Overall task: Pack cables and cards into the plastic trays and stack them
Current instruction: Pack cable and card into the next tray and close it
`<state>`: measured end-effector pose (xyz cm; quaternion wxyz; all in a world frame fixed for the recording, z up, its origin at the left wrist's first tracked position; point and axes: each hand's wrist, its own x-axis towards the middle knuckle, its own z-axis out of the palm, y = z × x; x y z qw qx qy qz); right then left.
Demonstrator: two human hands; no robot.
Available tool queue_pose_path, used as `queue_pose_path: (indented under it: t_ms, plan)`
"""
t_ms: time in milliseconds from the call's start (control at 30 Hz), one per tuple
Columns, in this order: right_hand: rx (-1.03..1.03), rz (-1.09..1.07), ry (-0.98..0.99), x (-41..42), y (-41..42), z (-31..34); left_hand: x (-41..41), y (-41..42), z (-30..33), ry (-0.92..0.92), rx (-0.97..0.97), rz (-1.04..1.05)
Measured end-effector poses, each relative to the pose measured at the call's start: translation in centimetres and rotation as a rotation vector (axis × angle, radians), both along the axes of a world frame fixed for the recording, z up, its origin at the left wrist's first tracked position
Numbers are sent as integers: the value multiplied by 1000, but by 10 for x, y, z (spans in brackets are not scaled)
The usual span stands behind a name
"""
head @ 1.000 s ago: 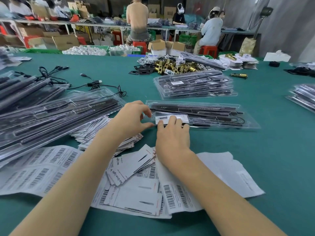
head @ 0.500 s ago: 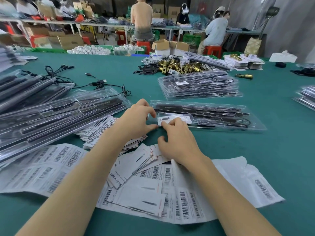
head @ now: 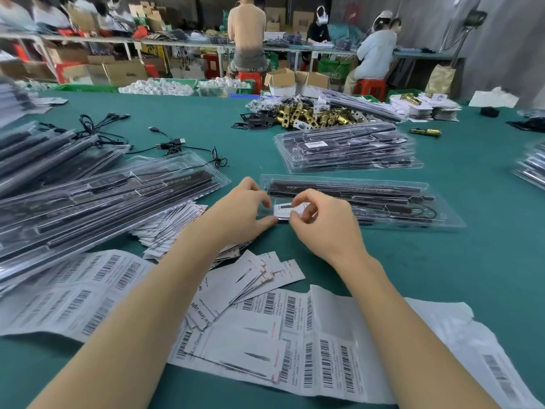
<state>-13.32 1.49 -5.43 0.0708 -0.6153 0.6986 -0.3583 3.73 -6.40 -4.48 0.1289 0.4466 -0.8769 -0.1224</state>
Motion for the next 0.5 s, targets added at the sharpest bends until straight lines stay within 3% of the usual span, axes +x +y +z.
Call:
queue_pose_path:
  t_ms: [67, 133, 300, 500]
  plan:
    - [7, -51, 234, -4, -1, -4, 1, -1, 0, -6, 7, 10]
    - [-30, -87, 342, -5, -1, -6, 2, -3, 1, -27, 44, 16]
    - [-70, 47, 346, -10, -3, -9, 1, -5, 3, -79, 72, 31]
    - [-54, 62, 355, -9, -3, -12, -6, -2, 8, 93, 144, 176]
